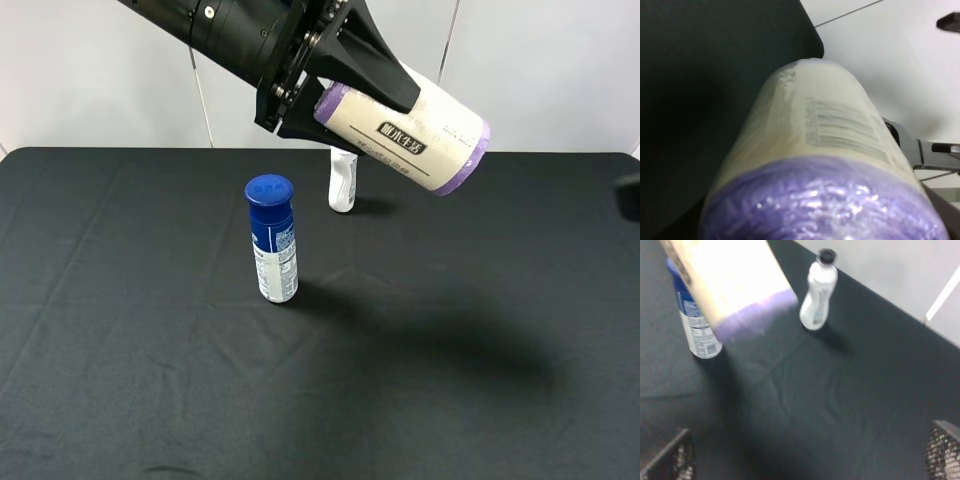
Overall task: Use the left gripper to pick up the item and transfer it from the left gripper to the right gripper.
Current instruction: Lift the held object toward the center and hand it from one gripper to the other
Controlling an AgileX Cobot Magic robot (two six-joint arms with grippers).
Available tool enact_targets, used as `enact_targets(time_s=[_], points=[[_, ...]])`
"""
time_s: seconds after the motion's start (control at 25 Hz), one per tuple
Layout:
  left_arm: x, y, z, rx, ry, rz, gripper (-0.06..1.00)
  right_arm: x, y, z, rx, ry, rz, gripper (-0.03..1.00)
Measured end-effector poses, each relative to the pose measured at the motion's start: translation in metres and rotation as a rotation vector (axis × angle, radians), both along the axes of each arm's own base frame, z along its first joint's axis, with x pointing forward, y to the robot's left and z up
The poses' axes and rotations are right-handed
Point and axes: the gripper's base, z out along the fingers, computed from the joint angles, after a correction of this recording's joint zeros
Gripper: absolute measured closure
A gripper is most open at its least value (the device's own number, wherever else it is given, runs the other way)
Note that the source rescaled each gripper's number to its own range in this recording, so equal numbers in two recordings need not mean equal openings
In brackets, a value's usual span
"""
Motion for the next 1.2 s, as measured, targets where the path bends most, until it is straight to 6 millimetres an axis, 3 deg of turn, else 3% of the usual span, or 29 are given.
enact_targets(time_s=[0.48, 1.2], points=[[0.0, 0.0, 0.0, 0.0, 0.0, 0.0, 0.94, 0.044, 0.06, 0.002, -0.113, -0.007, 0.181, -0.03], [0.003, 0.003, -0.006, 0.067, -0.057, 0.007, 0.94, 0.077, 0.093, -0.022, -0.16, 0.009, 0.239, -0.03]])
